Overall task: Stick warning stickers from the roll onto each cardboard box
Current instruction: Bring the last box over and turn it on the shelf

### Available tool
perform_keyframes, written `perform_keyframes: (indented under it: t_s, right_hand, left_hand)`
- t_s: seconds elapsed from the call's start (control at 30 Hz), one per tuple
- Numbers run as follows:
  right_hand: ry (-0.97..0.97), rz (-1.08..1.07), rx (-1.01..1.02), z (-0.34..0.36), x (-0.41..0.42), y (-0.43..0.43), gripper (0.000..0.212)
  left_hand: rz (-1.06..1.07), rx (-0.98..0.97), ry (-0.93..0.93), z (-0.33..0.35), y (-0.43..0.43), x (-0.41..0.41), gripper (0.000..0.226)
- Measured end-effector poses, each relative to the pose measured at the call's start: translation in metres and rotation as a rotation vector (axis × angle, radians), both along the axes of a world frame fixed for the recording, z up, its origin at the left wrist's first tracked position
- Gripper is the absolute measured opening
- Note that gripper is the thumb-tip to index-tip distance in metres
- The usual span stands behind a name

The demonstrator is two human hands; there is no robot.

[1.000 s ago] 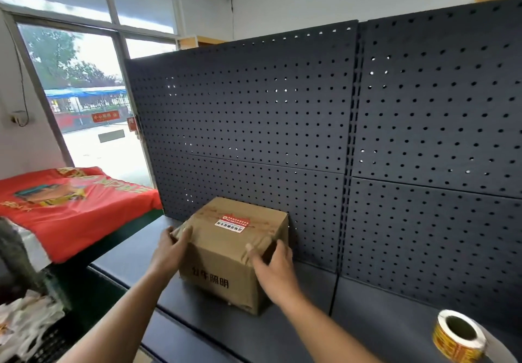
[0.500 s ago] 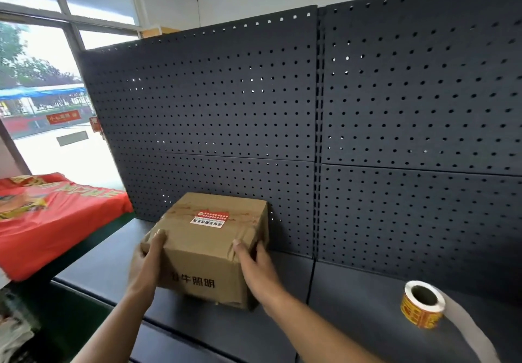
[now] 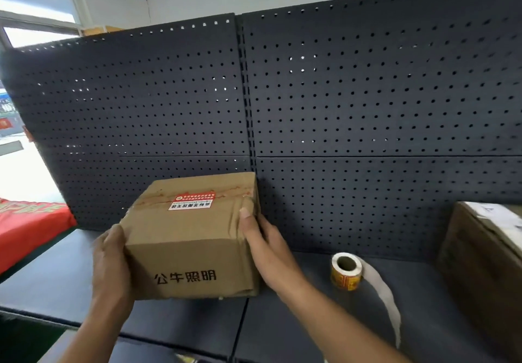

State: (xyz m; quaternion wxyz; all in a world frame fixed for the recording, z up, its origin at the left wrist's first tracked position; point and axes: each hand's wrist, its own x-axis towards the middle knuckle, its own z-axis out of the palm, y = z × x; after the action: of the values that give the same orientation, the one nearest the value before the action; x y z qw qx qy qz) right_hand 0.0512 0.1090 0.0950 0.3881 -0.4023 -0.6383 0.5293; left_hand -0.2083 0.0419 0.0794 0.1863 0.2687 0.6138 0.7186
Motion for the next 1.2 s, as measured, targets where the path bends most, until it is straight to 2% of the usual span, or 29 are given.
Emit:
perform_keyframes:
  t_s: [0.07, 0.17, 0.33, 0.47, 0.6, 0.73, 0.87, 1.0, 1.13, 1.2]
  right_hand:
    - [-0.009, -0.006, -0.003, 0.002, 0.025, -0.005, 0.075]
    - [-0.025, -0.03, -0.002, -0.002, 0.062, -0.015, 0.074]
    - [-0.032, -0.061, -0.059, -0.012, 0.117, -0.031, 0.075]
    - [-0.012, -0.048, -0.084, -0.014, 0.151, -0.041, 0.059]
    - [-0.022, -0.056, -0.141, -0.024, 0.164, -0.048, 0.041]
    - [-0.009, -0.03, -0.172, -0.045, 0.17, -0.052, 0.053]
    - [-0.029, -0.025, -0.201, -0.058, 0.172, -0.051, 0.044]
    - [-0.037, -0.016, -0.178, -0.065, 0.173, -0.05, 0.053]
    - [-0.031, -0.015, -0.168, -0.067, 0.173, -0.051, 0.046]
    - [-0.026, -0.043, -0.155, -0.068, 0.174, -0.051, 0.051]
  left_hand:
    - [-0.037, 0.016, -0.018, -0.001, -0.001, 0.014, 0.065]
    - [-0.071, -0.011, -0.069, -0.008, -0.002, 0.036, 0.065]
    - [-0.167, -0.068, -0.031, -0.016, -0.006, 0.088, 0.069]
    - [-0.162, -0.062, -0.019, -0.021, -0.01, 0.127, 0.057]
    - [-0.152, -0.06, 0.039, -0.026, -0.009, 0.145, 0.039]
    - [-0.147, -0.068, 0.082, -0.038, -0.016, 0.155, 0.032]
    - [-0.122, -0.1, 0.102, -0.05, -0.022, 0.162, 0.033]
    - [-0.112, -0.124, 0.066, -0.055, -0.029, 0.171, 0.035]
    - [-0.118, -0.15, 0.041, -0.06, -0.032, 0.173, 0.034]
    - [-0.139, -0.149, 0.045, -0.063, -0.033, 0.174, 0.033]
